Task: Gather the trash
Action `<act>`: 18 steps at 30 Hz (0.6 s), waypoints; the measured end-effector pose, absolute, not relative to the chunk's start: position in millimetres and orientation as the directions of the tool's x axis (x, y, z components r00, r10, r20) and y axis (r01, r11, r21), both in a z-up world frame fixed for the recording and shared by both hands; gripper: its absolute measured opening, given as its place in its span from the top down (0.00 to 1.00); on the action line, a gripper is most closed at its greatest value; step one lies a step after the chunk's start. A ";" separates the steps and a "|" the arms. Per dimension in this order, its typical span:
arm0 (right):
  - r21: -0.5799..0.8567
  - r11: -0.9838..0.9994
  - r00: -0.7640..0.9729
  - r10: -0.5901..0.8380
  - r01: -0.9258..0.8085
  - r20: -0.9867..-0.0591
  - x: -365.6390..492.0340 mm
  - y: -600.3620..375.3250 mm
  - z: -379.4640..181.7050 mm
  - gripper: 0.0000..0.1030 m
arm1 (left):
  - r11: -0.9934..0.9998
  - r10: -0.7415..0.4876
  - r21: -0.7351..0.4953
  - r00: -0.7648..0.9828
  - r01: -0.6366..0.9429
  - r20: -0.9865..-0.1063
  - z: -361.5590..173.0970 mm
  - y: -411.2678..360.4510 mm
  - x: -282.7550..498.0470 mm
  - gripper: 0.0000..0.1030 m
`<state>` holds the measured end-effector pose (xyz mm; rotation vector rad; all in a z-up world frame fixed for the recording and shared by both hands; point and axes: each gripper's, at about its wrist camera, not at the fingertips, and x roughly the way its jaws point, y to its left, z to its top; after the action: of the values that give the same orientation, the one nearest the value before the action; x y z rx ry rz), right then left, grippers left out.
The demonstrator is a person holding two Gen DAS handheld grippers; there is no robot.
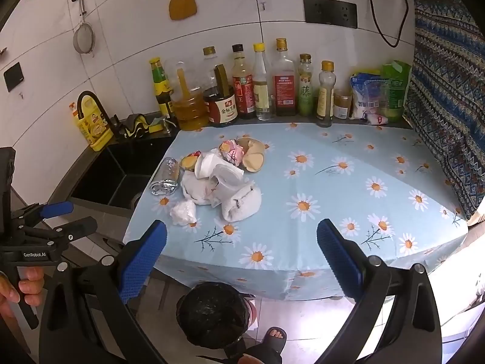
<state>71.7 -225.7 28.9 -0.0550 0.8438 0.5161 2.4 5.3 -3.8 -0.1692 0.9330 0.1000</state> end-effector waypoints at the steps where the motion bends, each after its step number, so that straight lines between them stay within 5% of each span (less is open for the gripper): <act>1: 0.154 0.874 0.547 0.416 -0.460 -0.727 72.5 -225.0 28.5 0.05 | 0.981 0.014 -0.102 0.593 -0.162 -0.805 -3.5 5.4 2.0 0.07; 18: 0.142 0.868 0.535 0.414 -0.476 -0.736 77.7 -226.5 29.0 0.05 | 0.980 0.025 -0.096 0.578 -0.176 -0.815 -7.2 6.0 5.2 0.07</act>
<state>77.7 -226.5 29.0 -0.0785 0.8553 0.5303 5.2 6.0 -7.2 -0.1733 0.9480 0.1182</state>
